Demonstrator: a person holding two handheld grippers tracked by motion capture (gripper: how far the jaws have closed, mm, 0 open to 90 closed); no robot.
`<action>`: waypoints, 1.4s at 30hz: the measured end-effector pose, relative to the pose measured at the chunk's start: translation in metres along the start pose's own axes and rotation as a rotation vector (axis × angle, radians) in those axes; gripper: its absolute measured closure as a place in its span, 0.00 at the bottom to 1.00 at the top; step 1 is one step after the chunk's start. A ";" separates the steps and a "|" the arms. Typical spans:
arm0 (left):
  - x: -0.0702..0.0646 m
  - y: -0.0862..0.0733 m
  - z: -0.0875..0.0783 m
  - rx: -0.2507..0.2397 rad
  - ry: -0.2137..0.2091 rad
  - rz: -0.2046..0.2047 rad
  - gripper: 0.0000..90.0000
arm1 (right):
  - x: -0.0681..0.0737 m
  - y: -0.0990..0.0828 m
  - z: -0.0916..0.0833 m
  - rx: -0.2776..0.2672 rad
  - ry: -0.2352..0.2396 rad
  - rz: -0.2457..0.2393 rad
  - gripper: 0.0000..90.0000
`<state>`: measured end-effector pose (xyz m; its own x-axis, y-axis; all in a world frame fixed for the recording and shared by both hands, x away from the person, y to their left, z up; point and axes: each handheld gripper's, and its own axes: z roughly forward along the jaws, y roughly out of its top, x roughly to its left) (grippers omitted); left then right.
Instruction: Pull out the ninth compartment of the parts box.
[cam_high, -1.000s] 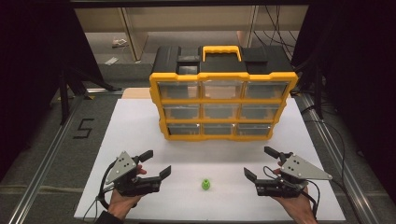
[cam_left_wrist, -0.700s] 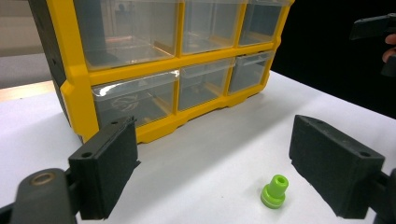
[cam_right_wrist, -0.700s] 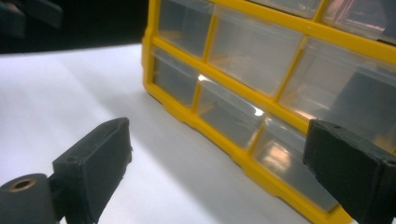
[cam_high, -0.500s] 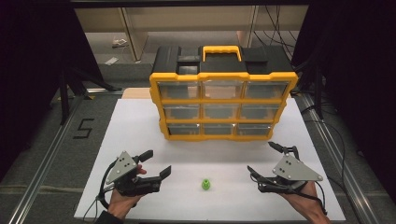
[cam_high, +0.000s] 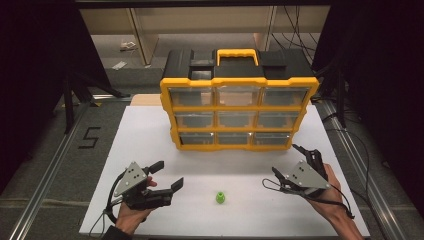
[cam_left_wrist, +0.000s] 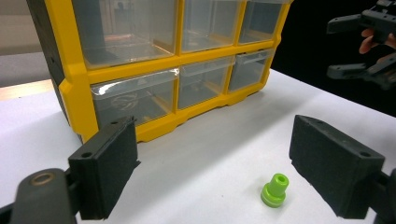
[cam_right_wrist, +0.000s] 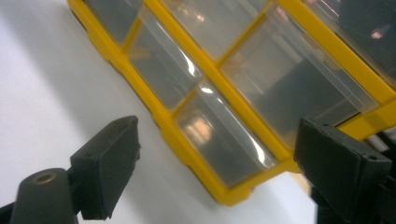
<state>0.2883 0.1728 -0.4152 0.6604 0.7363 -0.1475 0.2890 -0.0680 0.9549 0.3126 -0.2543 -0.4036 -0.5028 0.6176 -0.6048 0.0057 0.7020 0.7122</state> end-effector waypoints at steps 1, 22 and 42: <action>0.000 0.000 0.000 0.000 -0.001 0.001 0.17 | 0.001 -0.001 0.003 0.012 -0.009 -0.025 0.18; 0.000 0.000 -0.001 -0.002 0.003 0.003 0.17 | 0.015 -0.004 0.047 0.102 -0.188 -0.404 0.30; 0.000 0.001 -0.001 -0.005 0.006 0.000 0.17 | 0.019 -0.021 0.086 0.183 -0.262 -0.598 0.42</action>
<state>0.2881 0.1737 -0.4145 0.6565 0.7401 -0.1455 0.2851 -0.0649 0.9563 0.3774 -0.2267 -0.4602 -0.2393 0.1542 -0.9586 -0.0508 0.9840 0.1709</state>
